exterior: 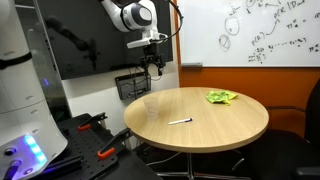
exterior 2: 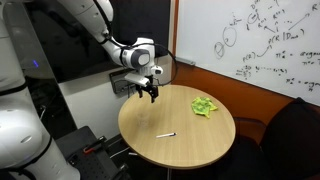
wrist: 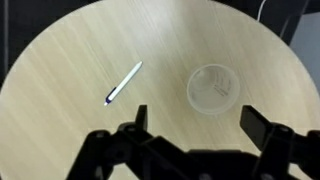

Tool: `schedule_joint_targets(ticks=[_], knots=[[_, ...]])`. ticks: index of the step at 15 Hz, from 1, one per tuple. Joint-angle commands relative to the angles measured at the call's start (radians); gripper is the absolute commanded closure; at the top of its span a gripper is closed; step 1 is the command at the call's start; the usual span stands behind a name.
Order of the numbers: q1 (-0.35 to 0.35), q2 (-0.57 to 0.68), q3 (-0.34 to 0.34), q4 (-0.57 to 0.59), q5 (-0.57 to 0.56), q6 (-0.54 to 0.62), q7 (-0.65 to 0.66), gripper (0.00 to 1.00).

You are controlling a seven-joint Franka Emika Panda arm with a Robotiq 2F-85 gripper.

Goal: Put the pen in the cup

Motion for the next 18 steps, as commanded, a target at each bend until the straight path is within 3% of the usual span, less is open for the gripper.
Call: schedule_joint_targets(ticks=[1, 4, 9, 13, 15, 18], knots=[[0.016, -0.001, -0.016, 0.002, 0.004, -0.003, -0.002, 0.0], [0.014, 0.02, -0.02, 0.017, 0.01, -0.005, 0.016, 0.0], [0.008, 0.148, -0.099, 0.042, 0.002, 0.155, 0.23, 0.0], [-0.018, 0.329, -0.152, 0.097, 0.106, 0.326, 0.285, 0.0], [-0.055, 0.411, -0.138, 0.149, 0.19, 0.32, 0.262, 0.0], [-0.069, 0.53, -0.149, 0.242, 0.229, 0.327, 0.255, 0.0]])
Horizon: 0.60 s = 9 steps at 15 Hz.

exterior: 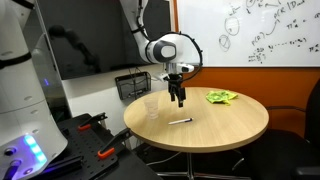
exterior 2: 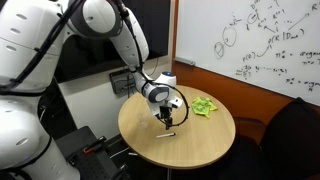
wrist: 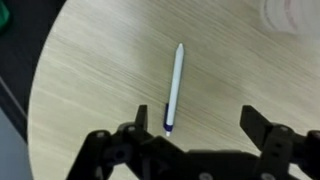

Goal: Put the pen in the cup

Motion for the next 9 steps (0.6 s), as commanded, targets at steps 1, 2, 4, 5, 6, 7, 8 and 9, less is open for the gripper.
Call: schedule_joint_targets(ticks=[1, 2, 4, 5, 6, 7, 8, 9], knots=[[-0.011, 0.114, -0.003, 0.114, 0.05, -0.001, 0.015, 0.0], [-0.009, 0.144, -0.011, 0.146, 0.055, -0.006, 0.024, 0.0], [-0.014, 0.199, -0.021, 0.209, 0.06, -0.024, 0.032, 0.0], [-0.019, 0.222, -0.023, 0.238, 0.066, -0.036, 0.032, 0.0], [-0.024, 0.242, -0.026, 0.263, 0.073, -0.046, 0.033, 0.02], [-0.032, 0.259, -0.025, 0.283, 0.079, -0.058, 0.026, 0.13], [-0.045, 0.272, -0.016, 0.3, 0.086, -0.072, 0.014, 0.18], [-0.045, 0.284, -0.019, 0.313, 0.084, -0.08, 0.014, 0.27]])
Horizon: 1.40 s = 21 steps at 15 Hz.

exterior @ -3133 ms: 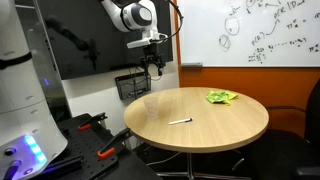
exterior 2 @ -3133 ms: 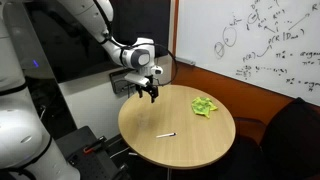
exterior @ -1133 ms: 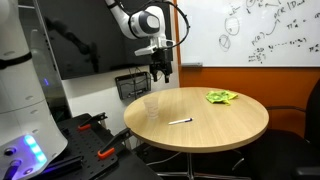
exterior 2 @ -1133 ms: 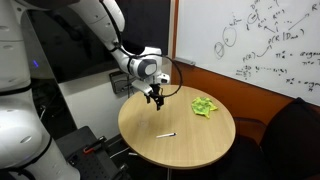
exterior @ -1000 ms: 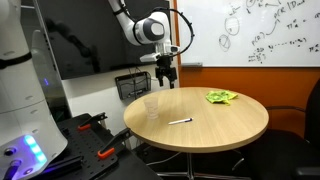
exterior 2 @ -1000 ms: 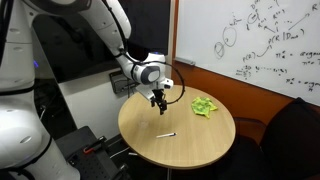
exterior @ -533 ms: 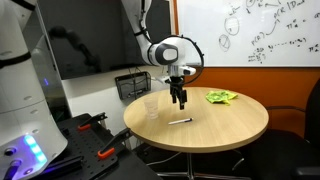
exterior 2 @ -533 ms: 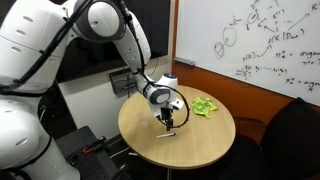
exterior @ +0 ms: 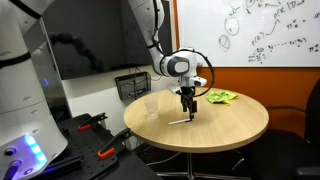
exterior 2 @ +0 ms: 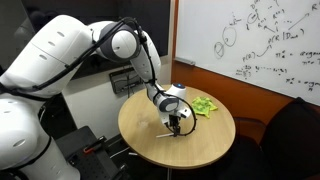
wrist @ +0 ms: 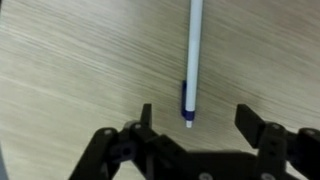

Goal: Put the pen in the cup

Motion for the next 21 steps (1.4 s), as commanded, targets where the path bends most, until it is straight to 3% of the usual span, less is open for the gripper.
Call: schedule_joint_targets(ticks=[1, 9, 15, 21], knots=[[-0.018, 0.039, 0.008, 0.065, 0.022, -0.07, 0.002, 0.4], [-0.01, 0.074, 0.0, 0.1, 0.007, -0.106, -0.002, 0.98], [-0.023, 0.046, 0.022, 0.089, 0.003, -0.102, -0.047, 0.96], [-0.086, -0.111, 0.167, -0.01, -0.014, -0.065, -0.351, 0.96]])
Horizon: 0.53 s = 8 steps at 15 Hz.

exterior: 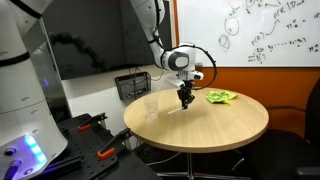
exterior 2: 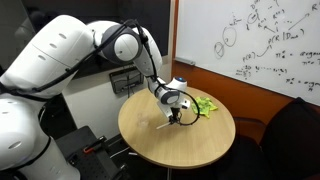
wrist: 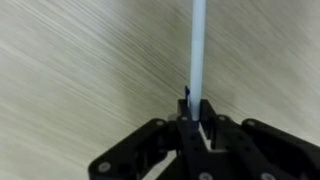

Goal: Put the pen in the cup

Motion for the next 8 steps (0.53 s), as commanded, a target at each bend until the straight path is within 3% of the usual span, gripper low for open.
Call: schedule_joint_targets(ticks=[1, 8], knots=[[-0.049, -0.134, 0.083, -0.12, -0.008, 0.003, -0.177, 0.96], [-0.203, -0.317, 0.292, -0.283, 0.078, -0.02, -0.608, 0.96]])
